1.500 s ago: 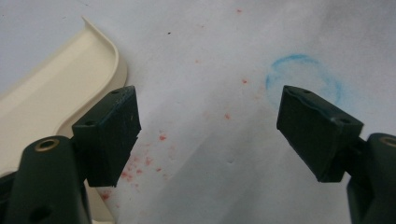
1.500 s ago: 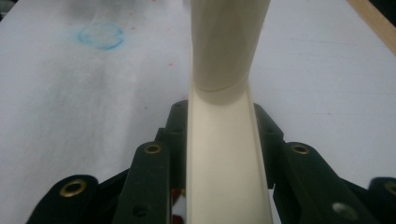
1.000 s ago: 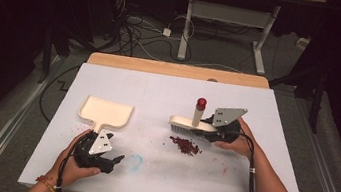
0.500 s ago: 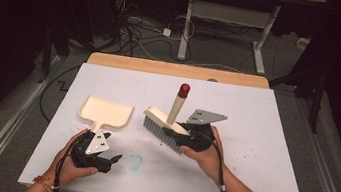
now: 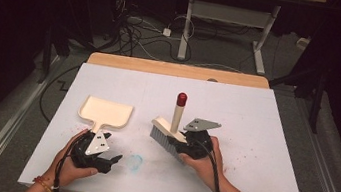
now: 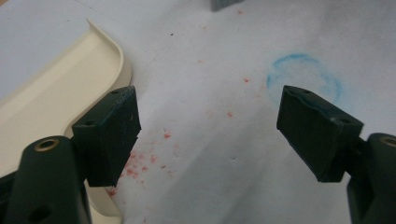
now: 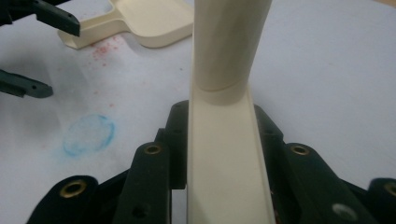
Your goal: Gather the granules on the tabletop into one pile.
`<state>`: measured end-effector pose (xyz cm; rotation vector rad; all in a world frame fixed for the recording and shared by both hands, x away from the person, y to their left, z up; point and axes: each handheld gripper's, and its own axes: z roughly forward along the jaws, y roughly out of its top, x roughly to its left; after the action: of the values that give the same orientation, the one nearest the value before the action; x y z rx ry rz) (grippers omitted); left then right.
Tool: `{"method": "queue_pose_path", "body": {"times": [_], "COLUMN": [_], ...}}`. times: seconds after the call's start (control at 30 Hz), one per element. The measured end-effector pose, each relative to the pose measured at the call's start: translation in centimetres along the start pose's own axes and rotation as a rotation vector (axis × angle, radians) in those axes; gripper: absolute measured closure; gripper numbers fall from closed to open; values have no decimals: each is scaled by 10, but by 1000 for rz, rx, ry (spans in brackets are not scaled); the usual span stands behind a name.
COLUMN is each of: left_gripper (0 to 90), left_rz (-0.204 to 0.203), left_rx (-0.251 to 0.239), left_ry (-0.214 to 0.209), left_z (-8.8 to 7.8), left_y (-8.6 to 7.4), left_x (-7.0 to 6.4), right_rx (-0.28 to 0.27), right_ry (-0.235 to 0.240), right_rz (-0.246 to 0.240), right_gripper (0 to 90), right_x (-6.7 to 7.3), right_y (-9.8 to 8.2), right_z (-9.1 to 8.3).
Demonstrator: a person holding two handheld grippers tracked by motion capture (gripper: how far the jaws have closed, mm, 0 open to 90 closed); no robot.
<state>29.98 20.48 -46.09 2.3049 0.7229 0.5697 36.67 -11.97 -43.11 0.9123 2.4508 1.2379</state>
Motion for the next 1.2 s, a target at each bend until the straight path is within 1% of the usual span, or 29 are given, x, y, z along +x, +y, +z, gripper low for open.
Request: {"method": "queue_pose_path", "body": {"times": [0.07,0.1,0.2,0.37,0.5,0.6,0.63,0.77,0.8,0.87,0.93,0.97,1.0,1.03,1.1,1.2], "left_gripper": [208,208,208,208,207,207,207,207,207,208,207,208,208,207,207,207], "left_rz": [-3,-2,1,5,11,14,23,16,24,28,29,28,30,23,26,23], "left_rx": [-4,-3,-4,-6,0,-2,-4,2,0,0,3,3,3,7,5,6], "left_ry": [0,-2,-1,-1,3,6,13,7,14,13,10,11,12,7,13,13], "left_z": [0,0,1,1,1,1,0,1,1,2,2,2,3,3,3,4], "left_y": [0,0,1,2,2,2,2,2,3,3,4,4,4,4,4,4], "left_x": [0,-1,-1,-1,-2,-3,-2,-3,-3,-3,-4,-4,-3,-3,-3,-2], "right_rx": [3,8,-4,-29,-44,-49,-54,-36,-26,-18,1,1,3,9,14,62], "right_ry": [-18,-22,-27,-50,-38,-27,-28,-32,-27,-20,2,7,19,33,46,83], "right_rz": [15,19,28,-5,-32,-42,-48,-70,-79,-80,-91,-95,-97,-103,-121,-151], "right_gripper": [673,673,673,673,672,672,672,672,672,672,672,672,672,672,672,672], "right_x": [-3,-5,-9,-12,-17,-23,-26,-36,-38,-41,-44,-45,-47,-48,-49,-48], "right_y": [-3,-5,-8,-8,-13,-18,-20,-29,-32,-38,-44,-47,-49,-51,-55,-60], "right_z": [-9,-14,-27,-50,-68,-85,-91,-116,-122,-131,-139,-142,-146,-150,-157,-166]}}
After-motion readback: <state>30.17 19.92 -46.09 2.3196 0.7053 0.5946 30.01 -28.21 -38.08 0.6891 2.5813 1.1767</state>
